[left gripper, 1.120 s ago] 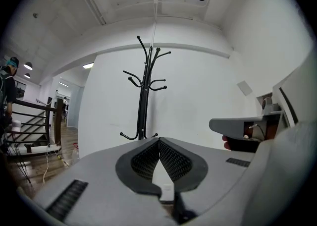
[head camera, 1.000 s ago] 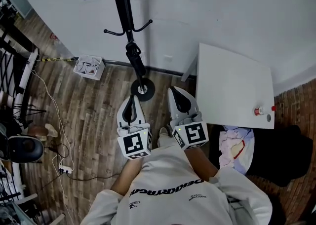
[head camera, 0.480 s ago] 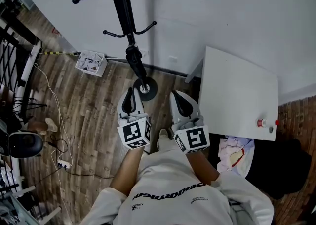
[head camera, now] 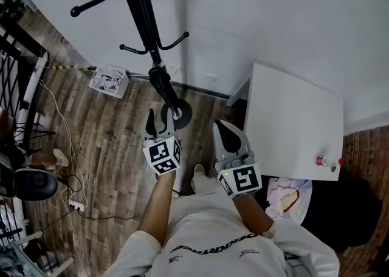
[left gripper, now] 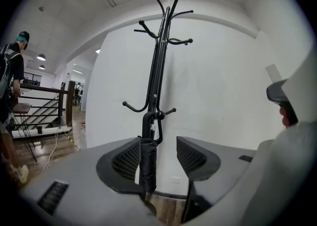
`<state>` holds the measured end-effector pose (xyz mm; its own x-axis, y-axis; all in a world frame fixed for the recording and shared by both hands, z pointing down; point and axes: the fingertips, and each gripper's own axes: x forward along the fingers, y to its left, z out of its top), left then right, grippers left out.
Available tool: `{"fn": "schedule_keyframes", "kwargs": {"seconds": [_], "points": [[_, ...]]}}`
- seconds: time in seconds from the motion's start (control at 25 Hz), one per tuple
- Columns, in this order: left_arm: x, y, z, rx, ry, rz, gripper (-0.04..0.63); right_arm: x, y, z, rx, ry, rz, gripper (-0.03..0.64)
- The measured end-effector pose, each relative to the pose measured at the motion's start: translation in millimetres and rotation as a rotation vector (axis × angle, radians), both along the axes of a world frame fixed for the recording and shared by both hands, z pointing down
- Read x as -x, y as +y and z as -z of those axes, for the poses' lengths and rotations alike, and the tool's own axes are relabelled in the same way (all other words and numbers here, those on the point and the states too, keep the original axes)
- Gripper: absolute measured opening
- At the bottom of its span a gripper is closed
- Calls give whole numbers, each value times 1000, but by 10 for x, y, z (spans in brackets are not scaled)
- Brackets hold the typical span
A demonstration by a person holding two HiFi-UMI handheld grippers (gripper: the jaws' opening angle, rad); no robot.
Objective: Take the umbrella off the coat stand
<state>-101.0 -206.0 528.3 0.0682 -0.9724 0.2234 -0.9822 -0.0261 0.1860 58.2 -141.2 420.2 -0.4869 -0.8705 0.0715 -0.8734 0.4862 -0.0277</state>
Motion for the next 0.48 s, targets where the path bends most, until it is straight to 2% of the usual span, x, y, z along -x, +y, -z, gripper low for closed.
{"fn": "schedule_keyframes", "kwargs": {"seconds": [0.2, 0.48], "points": [[1, -221, -250, 5, 14, 21, 266, -112, -124, -40, 0, -4, -2, -2], [34, -501, -518, -10, 11, 25, 281, -171, -291, -149, 9, -3, -5, -2]]}}
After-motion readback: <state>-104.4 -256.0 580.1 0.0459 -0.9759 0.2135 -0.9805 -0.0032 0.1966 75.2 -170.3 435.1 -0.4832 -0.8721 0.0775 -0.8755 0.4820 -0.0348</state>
